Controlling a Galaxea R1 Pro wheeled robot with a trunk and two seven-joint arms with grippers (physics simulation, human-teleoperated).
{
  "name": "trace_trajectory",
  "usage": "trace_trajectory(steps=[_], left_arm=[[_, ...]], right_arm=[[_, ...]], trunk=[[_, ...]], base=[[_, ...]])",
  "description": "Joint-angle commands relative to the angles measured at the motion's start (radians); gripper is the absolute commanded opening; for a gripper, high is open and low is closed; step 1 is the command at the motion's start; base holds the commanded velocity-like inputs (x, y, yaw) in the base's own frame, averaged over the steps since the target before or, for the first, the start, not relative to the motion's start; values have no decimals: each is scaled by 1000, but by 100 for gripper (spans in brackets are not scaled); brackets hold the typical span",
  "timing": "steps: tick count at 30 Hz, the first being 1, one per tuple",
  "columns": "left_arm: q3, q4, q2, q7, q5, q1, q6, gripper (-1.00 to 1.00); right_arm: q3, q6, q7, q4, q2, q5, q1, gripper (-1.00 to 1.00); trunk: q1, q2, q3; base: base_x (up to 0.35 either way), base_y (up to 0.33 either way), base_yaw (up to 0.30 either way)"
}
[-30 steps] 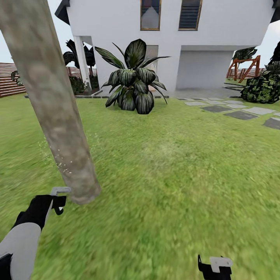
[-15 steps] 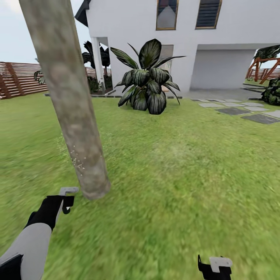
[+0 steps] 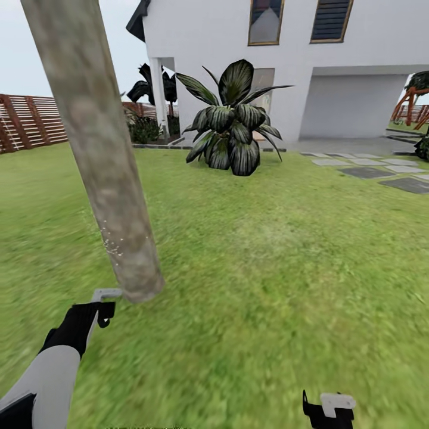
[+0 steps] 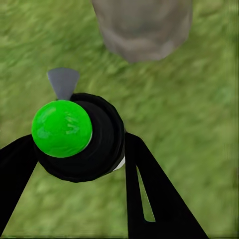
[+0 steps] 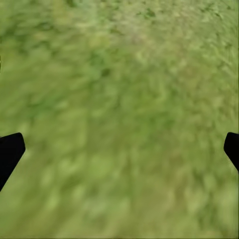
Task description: In the garden, pick up the pesticide atomizer on the floor and spray pesticide onto both trees until each tree trunk is fully covered.
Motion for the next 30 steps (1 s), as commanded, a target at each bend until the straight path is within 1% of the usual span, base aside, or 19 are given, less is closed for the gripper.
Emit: trace_trajectory(steps=[1,6,13,26,30], left_arm=[[-1,0,0,0,0,0,0,-100],[-1,0,-2,0,0,1,-1,-100],[0,0,-1,0,0,1,0,-100],[-1,0,-1,0,0,1,-5,-100],[-1,0,-2,0,0,1,-5,-100]], right_arm=[[0,0,0,0,0,0,0,100],[0,0,0,0,0,0,0,100],[0,1,0,0,-1,0,0,100],[0,2,0,0,0,0,0,100],[0,2,0,0,0,0,0,100]], trunk=[[0,0,0],[0,0,0],[0,0,0],[0,0,0],[0,0,0]], base=[[0,-269,274],[0,-269,261],[21,-268,23],[212,-205,1],[185,-215,179]])
